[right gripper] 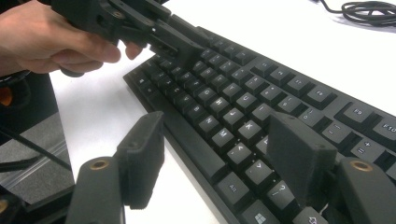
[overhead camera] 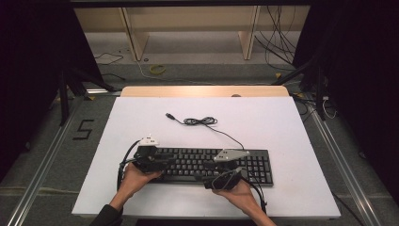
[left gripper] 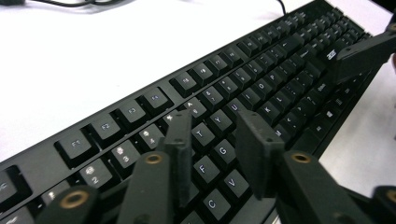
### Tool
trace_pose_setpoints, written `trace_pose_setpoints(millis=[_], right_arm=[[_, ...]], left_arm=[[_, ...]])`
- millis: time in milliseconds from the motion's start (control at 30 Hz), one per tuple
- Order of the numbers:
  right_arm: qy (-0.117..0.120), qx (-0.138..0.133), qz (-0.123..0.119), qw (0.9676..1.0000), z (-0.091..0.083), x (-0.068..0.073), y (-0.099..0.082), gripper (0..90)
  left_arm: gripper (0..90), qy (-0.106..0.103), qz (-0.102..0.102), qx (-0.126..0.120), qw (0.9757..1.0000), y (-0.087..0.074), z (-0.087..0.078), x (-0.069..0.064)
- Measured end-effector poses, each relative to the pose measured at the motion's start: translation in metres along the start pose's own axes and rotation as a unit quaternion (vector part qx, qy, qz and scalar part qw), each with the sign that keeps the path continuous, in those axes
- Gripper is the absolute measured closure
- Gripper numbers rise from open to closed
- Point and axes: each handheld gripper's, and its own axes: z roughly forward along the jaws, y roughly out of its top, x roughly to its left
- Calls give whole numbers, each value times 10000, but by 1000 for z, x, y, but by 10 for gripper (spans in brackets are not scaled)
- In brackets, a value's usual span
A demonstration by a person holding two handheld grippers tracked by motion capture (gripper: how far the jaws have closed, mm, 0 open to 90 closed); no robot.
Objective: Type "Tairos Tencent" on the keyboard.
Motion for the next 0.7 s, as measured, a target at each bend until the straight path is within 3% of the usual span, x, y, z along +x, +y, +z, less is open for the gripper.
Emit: trace_pose_setpoints(millis=[400, 700], right_arm=[[-21, -35, -23, 10000, -6, 0, -2, 363], [-21, -70, -22, 10000, -9, 1, -3, 350]], left_arm=[[874, 78, 259, 273, 9993, 6, 16, -3], [889, 94, 297, 409, 9987, 7, 24, -2]])
